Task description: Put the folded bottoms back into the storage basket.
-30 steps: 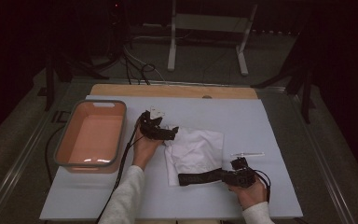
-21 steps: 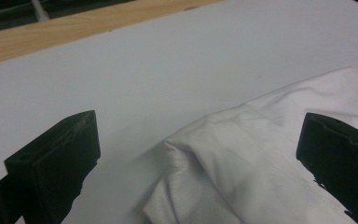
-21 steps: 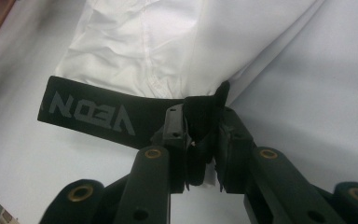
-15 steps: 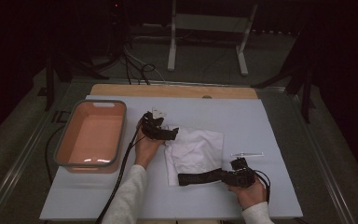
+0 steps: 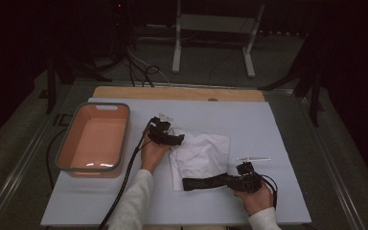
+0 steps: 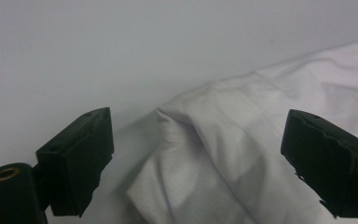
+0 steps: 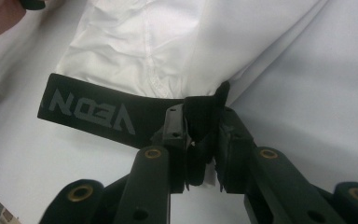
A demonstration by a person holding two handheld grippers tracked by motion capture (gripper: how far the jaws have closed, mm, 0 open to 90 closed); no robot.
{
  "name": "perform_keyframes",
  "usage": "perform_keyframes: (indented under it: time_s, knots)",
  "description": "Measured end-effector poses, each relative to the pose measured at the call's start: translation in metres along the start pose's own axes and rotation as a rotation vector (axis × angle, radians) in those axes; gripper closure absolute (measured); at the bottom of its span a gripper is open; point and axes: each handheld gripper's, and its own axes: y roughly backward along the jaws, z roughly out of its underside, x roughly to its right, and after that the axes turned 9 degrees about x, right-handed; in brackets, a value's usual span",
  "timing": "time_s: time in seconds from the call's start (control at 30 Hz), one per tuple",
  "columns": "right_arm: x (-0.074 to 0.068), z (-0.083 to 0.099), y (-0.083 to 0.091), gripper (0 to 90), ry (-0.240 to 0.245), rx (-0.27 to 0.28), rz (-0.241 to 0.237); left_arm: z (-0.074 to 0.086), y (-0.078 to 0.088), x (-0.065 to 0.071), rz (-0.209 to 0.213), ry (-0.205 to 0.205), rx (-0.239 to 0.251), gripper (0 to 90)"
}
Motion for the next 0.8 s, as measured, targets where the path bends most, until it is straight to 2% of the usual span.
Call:
perform_keyframes:
  time_s: [0.03,0.13,0.3,0.37,0.47,0.63,0.67,0.8]
  knots:
    - [0.0000,-0.0001,0.0001,76.6,0.000,0.000,0.000,0.0014,-0.0026,-0.0004,-0.009,0.010,-0.018,11.7]
    - [-0.0002,0.0000,0.0002,76.6,0.001,0.001,0.000,0.0029,-0.0050,-0.0005,0.000,0.019,-0.036,13.5]
    - [-0.0006,0.0001,-0.0001,76.5,0.003,0.000,-0.001,0.0035,-0.0058,0.0022,0.008,0.013,-0.038,22.5]
    - [-0.0011,0.0002,-0.0003,76.6,0.006,-0.001,-0.002,0.0035,-0.0057,0.0043,0.031,0.020,-0.031,29.2]
    - [-0.0020,0.0003,-0.0009,76.5,0.009,-0.004,-0.001,0.0036,-0.0056,0.0079,0.037,0.022,-0.029,39.3]
    - [-0.0028,0.0005,-0.0012,76.5,0.012,-0.005,-0.002,0.0036,-0.0054,0.0087,0.062,0.029,-0.031,63.7]
    - [-0.0029,0.0005,-0.0011,76.5,0.012,-0.004,-0.002,0.0036,-0.0050,0.0081,0.073,0.035,-0.033,63.7]
    - [-0.0027,0.0003,-0.0007,76.5,0.010,-0.004,-0.004,0.0023,-0.0025,0.0086,0.100,0.030,-0.026,76.1]
